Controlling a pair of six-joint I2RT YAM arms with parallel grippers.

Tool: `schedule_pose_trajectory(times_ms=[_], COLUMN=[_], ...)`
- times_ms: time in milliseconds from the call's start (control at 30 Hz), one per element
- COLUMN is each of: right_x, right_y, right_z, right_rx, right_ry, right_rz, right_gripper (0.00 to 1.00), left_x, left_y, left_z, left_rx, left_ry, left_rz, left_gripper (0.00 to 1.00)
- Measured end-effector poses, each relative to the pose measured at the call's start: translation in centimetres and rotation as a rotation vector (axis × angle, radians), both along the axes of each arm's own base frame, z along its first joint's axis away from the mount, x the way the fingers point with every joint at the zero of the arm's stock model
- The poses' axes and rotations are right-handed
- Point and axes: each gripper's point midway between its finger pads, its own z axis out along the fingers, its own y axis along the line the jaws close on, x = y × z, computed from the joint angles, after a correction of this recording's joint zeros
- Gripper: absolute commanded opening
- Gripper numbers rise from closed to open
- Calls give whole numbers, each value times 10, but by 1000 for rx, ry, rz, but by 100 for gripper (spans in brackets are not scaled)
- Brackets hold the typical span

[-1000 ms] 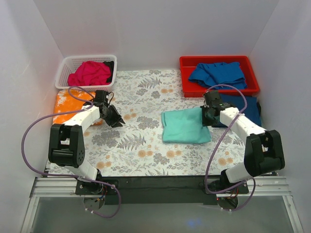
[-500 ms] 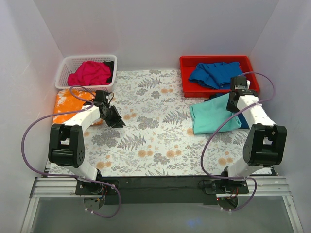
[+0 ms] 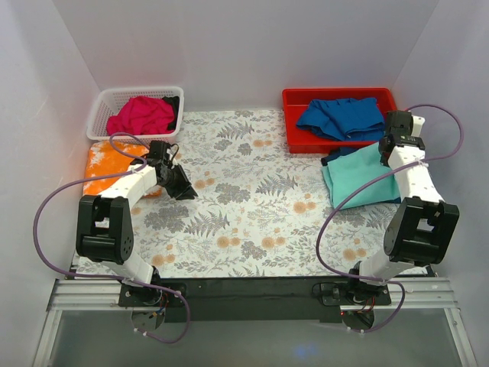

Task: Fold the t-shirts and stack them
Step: Put the neatly folded tshirt into the corner of the board with the right arm

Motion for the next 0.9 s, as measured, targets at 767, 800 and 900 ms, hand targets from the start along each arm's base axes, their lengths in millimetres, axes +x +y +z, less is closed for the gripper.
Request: schedule_pose_trajectory(times_ms=[767, 800, 900], right_x=[-22, -21, -20], right_y=[-67, -66, -67], right_z=[-55, -58, -58], right_rx=[-11, -5, 5], right_ry=[92, 95, 93], right_rz=[-219, -218, -218], right_gripper=[27, 44, 60], left_x=[0, 0, 0], left_y=[-3, -3, -4], left_z=[-4, -4, -4], left_rx=[-14, -16, -19], left_ry=[19, 19, 18], left_rz=[-11, -11, -18], left_gripper=[17, 17, 17])
